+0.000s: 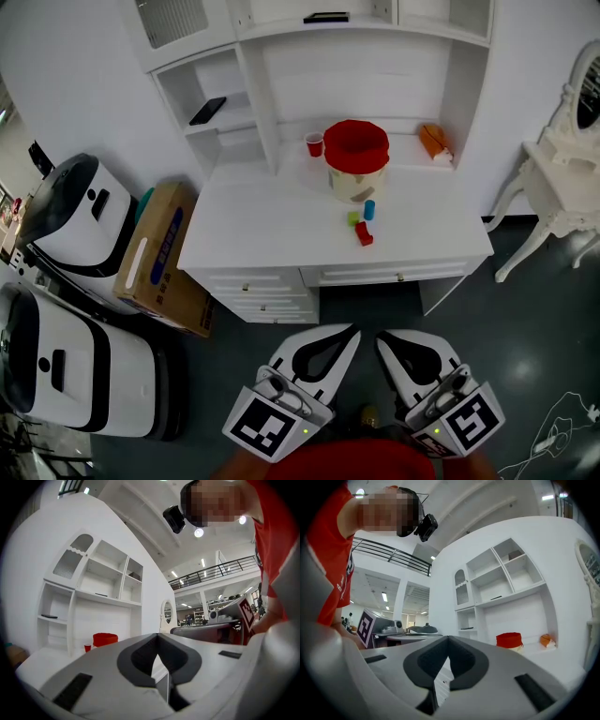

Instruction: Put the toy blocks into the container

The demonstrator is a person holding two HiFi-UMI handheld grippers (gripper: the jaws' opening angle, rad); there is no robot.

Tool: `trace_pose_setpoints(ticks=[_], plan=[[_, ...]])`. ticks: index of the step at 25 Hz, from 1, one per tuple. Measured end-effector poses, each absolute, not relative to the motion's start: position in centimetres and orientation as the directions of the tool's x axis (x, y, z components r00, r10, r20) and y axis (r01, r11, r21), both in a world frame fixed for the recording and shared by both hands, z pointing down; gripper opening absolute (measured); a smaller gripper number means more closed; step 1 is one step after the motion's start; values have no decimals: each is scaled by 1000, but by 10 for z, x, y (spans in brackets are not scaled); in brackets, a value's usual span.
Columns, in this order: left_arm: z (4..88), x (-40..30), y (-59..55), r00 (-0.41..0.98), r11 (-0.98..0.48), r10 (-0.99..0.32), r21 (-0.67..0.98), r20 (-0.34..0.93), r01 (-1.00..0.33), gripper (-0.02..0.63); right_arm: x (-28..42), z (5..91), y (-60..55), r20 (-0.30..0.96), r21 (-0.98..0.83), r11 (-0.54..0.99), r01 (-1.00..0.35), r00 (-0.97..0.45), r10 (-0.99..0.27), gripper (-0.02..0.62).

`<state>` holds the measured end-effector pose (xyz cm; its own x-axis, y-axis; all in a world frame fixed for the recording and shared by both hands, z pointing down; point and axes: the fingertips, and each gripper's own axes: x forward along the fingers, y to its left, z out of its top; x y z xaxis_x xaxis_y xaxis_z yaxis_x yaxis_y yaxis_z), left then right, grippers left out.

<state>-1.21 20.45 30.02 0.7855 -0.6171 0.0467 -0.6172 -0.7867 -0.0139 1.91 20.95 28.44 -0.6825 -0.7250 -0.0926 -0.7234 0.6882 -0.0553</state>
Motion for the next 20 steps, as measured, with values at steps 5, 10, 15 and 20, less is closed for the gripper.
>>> trace_pose_setpoints(ticks=[5,10,15,20], plan=[[301,-14,203,785,-785,-619,-10,42,-619,11,18,288,207,-81,-63,681,-730,-676,-732,15],[300,-21,198,784,-785,-619,-8,41,-620,11,11,287,202,-73,-67,677,-733,-674,-736,15],[304,-32,190,782,-782,-622,7,36,-623,11,-1,290,197,-60,-67,673,-737,-670,-740,15],[302,-46,179,790,-790,-613,15,16,-613,11,-15,289,187,-53,-65,653,-755,-651,-757,15]])
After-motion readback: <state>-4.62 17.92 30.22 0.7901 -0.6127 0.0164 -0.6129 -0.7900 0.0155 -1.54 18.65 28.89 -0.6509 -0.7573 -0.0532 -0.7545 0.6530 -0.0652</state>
